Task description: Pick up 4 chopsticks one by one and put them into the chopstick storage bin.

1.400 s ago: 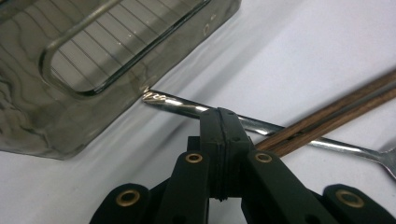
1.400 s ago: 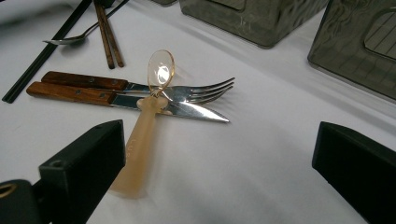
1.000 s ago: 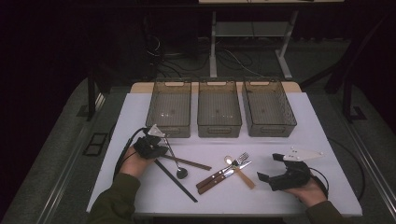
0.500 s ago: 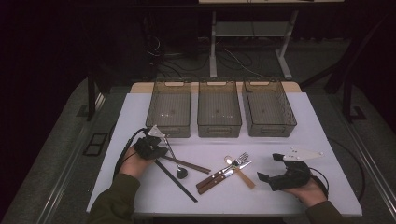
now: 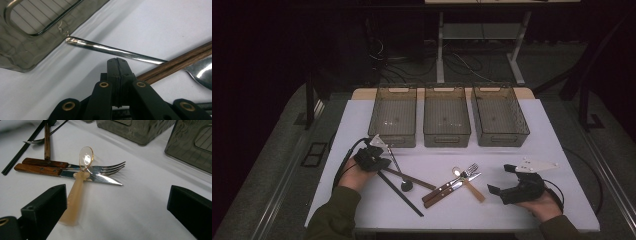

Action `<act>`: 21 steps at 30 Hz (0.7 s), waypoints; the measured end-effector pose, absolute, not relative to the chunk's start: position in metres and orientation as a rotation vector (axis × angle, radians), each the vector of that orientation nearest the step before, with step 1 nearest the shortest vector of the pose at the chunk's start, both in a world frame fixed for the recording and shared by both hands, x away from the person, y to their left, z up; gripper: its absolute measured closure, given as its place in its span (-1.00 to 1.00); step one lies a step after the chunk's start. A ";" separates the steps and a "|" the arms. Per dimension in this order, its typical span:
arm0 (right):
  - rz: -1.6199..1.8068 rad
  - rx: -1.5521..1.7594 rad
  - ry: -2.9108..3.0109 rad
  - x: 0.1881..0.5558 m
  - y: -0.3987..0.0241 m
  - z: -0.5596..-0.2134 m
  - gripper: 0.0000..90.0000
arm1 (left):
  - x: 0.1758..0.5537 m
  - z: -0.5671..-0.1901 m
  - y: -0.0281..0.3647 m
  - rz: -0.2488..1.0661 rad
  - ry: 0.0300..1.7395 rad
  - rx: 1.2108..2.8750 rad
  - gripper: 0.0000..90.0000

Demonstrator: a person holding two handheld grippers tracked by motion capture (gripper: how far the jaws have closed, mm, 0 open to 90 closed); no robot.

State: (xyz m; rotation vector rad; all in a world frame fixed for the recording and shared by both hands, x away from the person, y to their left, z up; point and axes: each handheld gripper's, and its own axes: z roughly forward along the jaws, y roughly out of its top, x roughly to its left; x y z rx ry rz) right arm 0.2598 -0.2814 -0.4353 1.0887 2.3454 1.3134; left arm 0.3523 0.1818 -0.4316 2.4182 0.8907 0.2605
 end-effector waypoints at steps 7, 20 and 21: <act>1.313 1.089 2.345 0.260 -0.281 -0.435 -0.95 | 0.351 -0.430 0.182 0.260 0.897 2.420 0.99; 1.309 1.092 2.348 0.260 -0.281 -0.435 -0.95 | 0.338 -0.418 0.159 0.225 0.780 2.393 0.99; 1.310 1.088 2.347 0.260 -0.281 -0.435 -0.95 | 0.332 -0.416 0.148 0.194 0.735 2.392 0.99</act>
